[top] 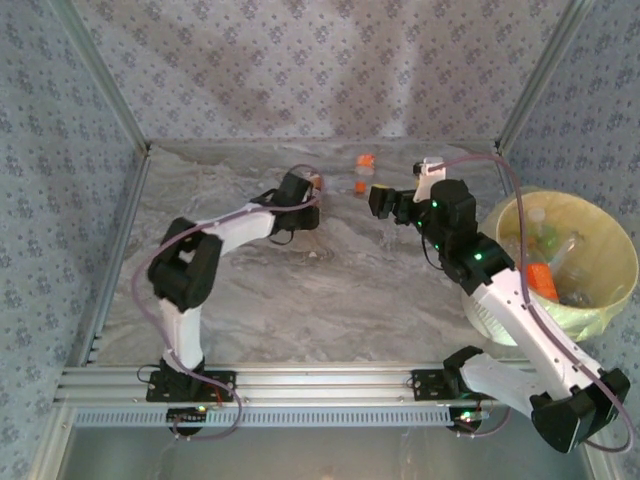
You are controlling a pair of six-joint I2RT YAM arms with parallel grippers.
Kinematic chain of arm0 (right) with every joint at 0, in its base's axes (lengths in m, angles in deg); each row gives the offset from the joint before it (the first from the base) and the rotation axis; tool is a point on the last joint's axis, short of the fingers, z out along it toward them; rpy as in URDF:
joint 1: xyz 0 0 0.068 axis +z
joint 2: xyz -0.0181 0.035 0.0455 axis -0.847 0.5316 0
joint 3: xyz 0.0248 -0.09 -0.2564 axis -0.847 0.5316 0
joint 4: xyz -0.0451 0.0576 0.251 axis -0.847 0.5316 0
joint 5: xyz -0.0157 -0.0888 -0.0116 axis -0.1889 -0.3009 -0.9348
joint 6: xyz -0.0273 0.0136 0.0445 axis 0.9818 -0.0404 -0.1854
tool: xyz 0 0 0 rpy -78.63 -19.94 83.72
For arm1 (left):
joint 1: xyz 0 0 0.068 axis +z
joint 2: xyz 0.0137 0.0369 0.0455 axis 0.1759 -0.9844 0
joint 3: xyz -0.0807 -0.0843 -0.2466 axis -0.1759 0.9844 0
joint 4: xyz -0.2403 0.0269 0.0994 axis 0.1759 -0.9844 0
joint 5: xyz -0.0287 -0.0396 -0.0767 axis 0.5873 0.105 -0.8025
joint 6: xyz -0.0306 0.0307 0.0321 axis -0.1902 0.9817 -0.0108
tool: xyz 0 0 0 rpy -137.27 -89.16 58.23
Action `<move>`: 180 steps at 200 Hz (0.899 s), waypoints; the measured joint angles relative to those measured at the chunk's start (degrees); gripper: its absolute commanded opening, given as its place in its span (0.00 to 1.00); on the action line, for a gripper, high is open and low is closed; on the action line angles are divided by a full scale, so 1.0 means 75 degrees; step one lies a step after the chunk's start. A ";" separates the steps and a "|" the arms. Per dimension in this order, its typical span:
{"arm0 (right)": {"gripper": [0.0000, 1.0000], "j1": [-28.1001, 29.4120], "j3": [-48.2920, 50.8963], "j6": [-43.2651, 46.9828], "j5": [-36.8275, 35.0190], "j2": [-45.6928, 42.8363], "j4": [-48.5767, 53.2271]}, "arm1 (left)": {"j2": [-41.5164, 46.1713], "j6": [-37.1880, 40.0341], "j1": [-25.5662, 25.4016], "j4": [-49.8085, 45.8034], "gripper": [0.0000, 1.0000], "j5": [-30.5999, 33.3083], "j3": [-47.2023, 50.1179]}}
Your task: Put the plastic bottles in the bin
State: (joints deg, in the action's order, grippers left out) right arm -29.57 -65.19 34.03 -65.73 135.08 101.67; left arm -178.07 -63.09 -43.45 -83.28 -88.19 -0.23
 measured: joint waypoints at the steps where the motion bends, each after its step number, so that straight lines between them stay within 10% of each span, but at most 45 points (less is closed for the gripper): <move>1: 1.00 0.0003 0.0000 -0.0012 -0.0003 0.0009 0.0000 | 0.0047 0.0000 0.0003 0.0020 0.32 -0.0012 0.0041; 79: 1.00 0.0297 -0.0213 -0.1341 0.0624 0.1428 -0.0501 | 0.3494 0.0388 0.0090 0.1626 0.29 -0.2547 0.2407; 180: 1.00 0.0318 -0.0606 -0.2396 0.2774 0.2087 -0.2261 | 0.4185 0.0504 -0.0050 0.2783 0.29 -0.4639 0.2681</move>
State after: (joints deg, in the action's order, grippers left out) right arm -27.19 -69.73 16.07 -44.92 150.73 84.71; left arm -146.68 -59.30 -43.83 -62.41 -122.99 19.88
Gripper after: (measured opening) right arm 0.999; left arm 0.368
